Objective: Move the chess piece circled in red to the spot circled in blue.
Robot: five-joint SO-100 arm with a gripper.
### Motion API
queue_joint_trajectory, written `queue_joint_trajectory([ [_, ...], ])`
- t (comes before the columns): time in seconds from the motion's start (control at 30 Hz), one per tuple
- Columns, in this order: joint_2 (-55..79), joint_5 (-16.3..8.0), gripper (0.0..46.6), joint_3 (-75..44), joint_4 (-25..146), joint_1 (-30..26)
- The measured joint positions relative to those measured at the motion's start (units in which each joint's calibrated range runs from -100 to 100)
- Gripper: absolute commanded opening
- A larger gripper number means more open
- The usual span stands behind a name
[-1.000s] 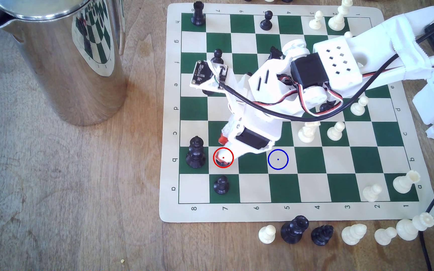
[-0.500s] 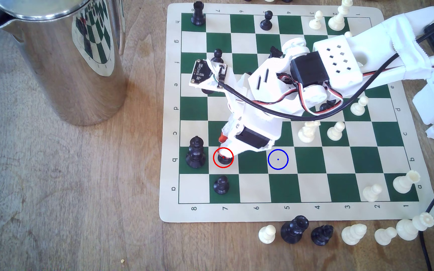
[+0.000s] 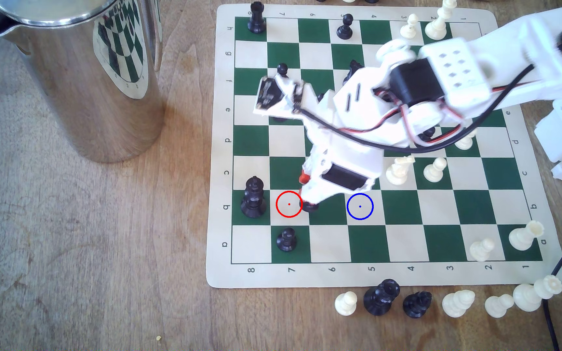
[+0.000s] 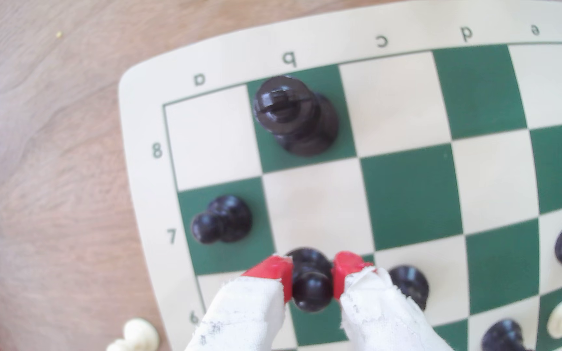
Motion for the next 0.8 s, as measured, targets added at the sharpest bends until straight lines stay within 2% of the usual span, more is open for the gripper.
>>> queue_joint_trajectory([
  [0.33, -6.70, 0.00, 0.3, 1.27, 2.63, -0.29],
  [0.67, -21.87, 0.00, 0.3, 24.13, -1.20, -0.29],
  [0.8, -23.29, 0.00, 0.3, 30.09, -3.67, -0.22],
])
